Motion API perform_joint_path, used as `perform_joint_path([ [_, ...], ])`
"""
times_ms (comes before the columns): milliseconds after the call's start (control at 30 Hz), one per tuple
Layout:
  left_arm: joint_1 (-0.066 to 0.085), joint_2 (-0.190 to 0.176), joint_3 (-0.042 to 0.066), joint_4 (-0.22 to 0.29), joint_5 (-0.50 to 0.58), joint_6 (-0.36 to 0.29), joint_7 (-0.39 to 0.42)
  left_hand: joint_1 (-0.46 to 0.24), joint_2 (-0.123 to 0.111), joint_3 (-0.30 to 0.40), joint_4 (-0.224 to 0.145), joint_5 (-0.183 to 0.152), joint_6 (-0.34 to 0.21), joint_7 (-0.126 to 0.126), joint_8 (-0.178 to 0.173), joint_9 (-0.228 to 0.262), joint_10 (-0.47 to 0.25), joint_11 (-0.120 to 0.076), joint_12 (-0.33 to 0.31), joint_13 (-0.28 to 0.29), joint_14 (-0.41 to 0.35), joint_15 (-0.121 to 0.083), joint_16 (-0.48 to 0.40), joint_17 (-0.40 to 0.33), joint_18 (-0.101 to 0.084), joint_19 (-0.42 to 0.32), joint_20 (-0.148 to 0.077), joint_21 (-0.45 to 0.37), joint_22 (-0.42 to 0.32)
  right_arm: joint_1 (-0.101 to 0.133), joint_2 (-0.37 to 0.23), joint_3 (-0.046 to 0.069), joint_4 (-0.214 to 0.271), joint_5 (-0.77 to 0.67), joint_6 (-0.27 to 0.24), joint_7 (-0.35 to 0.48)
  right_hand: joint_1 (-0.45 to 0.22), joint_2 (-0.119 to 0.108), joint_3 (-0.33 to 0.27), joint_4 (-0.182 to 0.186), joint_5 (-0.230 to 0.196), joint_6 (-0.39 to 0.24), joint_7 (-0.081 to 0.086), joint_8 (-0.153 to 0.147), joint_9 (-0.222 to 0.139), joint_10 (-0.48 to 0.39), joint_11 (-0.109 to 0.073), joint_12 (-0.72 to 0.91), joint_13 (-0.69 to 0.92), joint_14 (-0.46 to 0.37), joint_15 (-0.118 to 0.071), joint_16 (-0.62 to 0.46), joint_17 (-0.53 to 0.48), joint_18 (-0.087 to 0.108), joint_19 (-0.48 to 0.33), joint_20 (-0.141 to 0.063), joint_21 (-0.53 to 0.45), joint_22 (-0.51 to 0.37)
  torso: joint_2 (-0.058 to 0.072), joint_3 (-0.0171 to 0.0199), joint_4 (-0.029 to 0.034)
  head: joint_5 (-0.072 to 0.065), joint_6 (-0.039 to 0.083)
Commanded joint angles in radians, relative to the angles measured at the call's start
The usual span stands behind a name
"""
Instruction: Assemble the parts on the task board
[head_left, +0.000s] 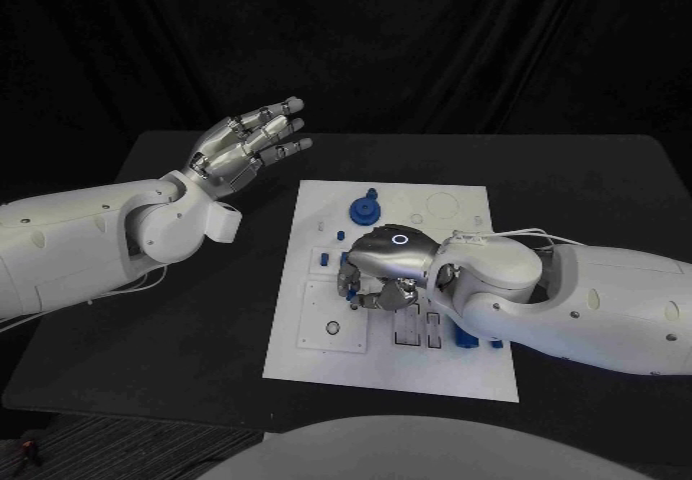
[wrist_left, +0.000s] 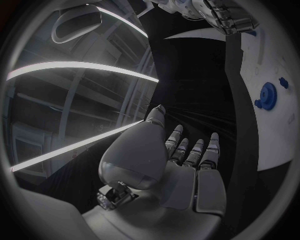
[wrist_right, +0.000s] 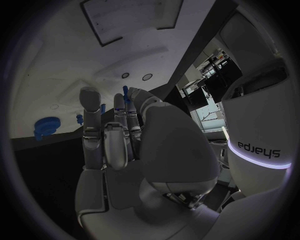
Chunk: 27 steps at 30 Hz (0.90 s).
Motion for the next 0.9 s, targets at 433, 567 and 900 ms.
perform_joint_path([
  [433, -0.001, 0.001, 0.001, 0.001, 0.007, 0.016, 0.094, 0.008, 0.007, 0.003, -0.007, 0.007, 0.000, 0.006, 0.006, 0.001, 0.001, 0.008, 0.004, 0.002, 0.004, 0.000, 0.008, 0.001, -0.010, 0.007, 0.001, 0.003, -0.001, -0.004, -0.012, 0.000, 0.014, -0.001, 0.046, -0.015, 0.001, 0.006, 0.004, -0.006, 0.006, 0.003, 0.001, -0.010, -0.004, 0.004, 0.000, -0.008, 0.000, 0.040, -0.007, -0.002, -0.006, 0.022, -0.004, -0.007, -0.023, 0.040, 0.000, 0.0001, -0.0002, 0.005, 0.000],
  [567, -0.001, 0.002, 0.001, 0.000, 0.007, 0.017, 0.093, 0.008, 0.007, 0.003, -0.007, 0.007, 0.000, 0.006, 0.006, 0.001, 0.001, 0.008, 0.004, 0.002, 0.004, 0.000, 0.008, 0.001, -0.010, 0.007, 0.001, 0.003, -0.001, -0.004, -0.015, 0.000, 0.017, -0.001, 0.052, -0.020, 0.000, 0.005, 0.004, -0.007, 0.006, 0.001, 0.002, -0.011, -0.005, 0.003, 0.001, -0.010, -0.001, 0.039, -0.006, -0.004, -0.009, 0.022, -0.005, -0.007, -0.026, 0.040, 0.000, 0.0002, -0.0002, 0.004, 0.000],
  [900, -0.002, 0.005, 0.001, -0.003, 0.007, 0.020, 0.090, 0.008, 0.008, 0.003, -0.008, 0.008, 0.000, 0.006, 0.007, 0.001, 0.001, 0.008, 0.005, 0.002, 0.005, 0.000, 0.008, 0.002, -0.010, 0.008, 0.001, 0.004, 0.000, -0.004, -0.016, 0.000, 0.012, -0.013, 0.072, -0.031, 0.001, 0.006, 0.006, -0.008, 0.008, 0.001, 0.002, -0.013, -0.005, 0.003, 0.001, -0.011, -0.001, 0.039, -0.006, -0.004, -0.010, 0.022, -0.006, -0.007, -0.029, 0.040, 0.000, 0.0001, -0.0005, 0.003, 0.000],
])
